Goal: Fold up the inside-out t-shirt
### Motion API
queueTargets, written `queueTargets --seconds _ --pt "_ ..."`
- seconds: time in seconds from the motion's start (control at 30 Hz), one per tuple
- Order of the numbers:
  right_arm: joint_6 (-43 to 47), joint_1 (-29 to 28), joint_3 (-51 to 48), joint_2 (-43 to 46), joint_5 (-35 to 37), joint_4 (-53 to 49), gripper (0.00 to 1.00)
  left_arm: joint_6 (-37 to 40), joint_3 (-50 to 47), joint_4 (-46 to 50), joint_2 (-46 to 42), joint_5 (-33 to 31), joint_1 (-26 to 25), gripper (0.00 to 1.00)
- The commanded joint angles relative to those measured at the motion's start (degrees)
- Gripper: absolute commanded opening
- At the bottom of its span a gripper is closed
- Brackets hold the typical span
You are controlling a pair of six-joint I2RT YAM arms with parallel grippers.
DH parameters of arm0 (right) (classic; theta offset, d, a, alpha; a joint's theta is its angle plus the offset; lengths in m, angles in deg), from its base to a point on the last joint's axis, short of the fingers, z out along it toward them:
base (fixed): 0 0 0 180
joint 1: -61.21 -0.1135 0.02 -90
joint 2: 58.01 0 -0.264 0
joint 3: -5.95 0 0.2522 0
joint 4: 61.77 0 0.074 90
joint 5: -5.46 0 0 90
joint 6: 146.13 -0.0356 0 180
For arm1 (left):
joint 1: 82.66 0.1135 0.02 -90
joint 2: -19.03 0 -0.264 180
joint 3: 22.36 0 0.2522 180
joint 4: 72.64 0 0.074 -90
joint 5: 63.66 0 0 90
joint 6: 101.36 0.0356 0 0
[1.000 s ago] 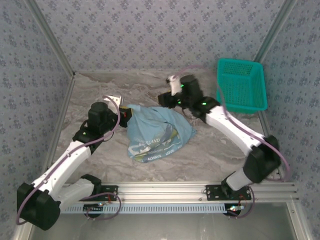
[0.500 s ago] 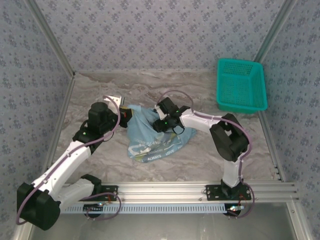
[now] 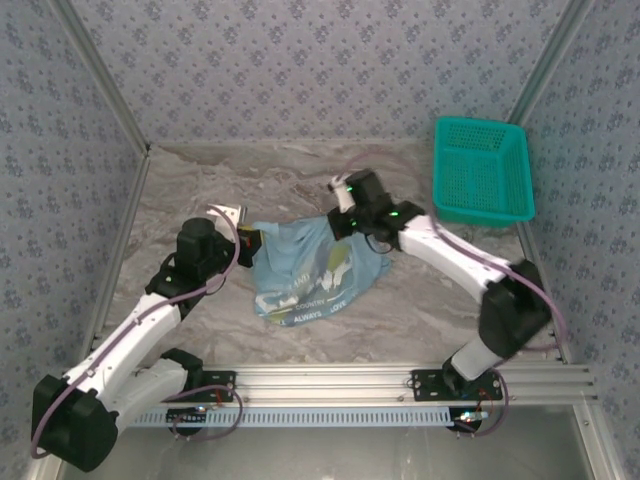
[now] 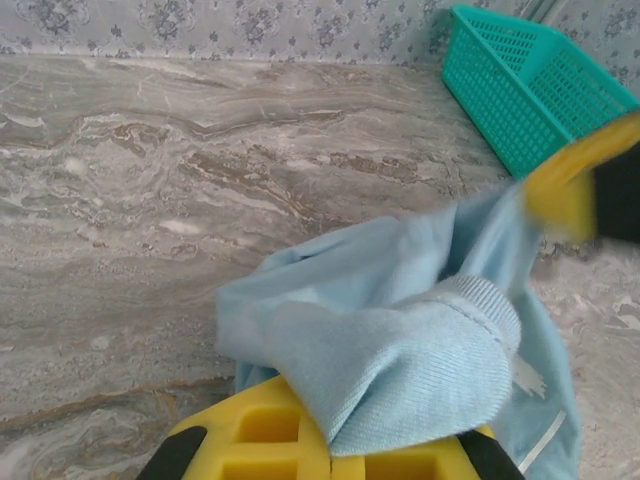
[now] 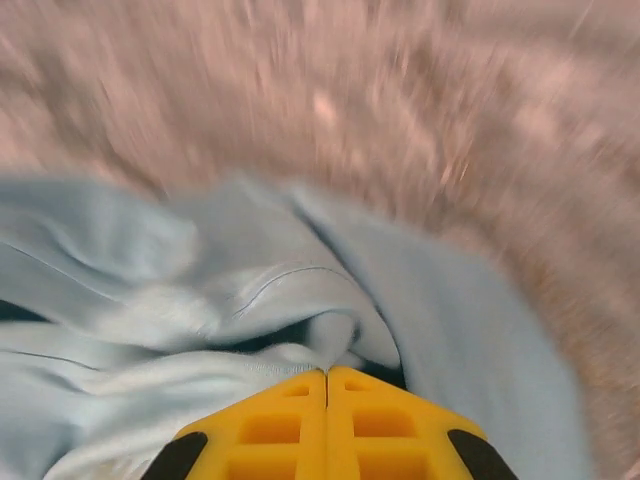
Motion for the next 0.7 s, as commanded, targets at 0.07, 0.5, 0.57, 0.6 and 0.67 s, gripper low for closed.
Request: queueTargets --seconds 0.07,0.5,0.57,0.6,0.67 --pt "-2.41 2.94 -6.12 7.82 -6.21 8.67 0.0 -0.09 -1.87 -5.73 -2.03 0.94 0.46 0.0" --pt "1.22 5.59 1.18 17.39 5.38 12.04 0.0 -2.63 13.99 -9.1 -1.69 -3.43 0.41 0.0" --pt "1.73 5.84 4.19 20.53 7.48 14.25 0.0 -2.23 20.32 -9.1 -1.82 -3.74 0.43 0.0" --pt "1.88 5.83 5.82 21.81 8.75 15.8 0.0 -1.53 23.67 -8.98 -2.01 -3.7 0.41 0.0" --pt "3.66 4.97 9.17 22.99 9.54 17.01 0.0 -0.21 28.77 -8.09 -2.06 -3.29 0.46 0.0"
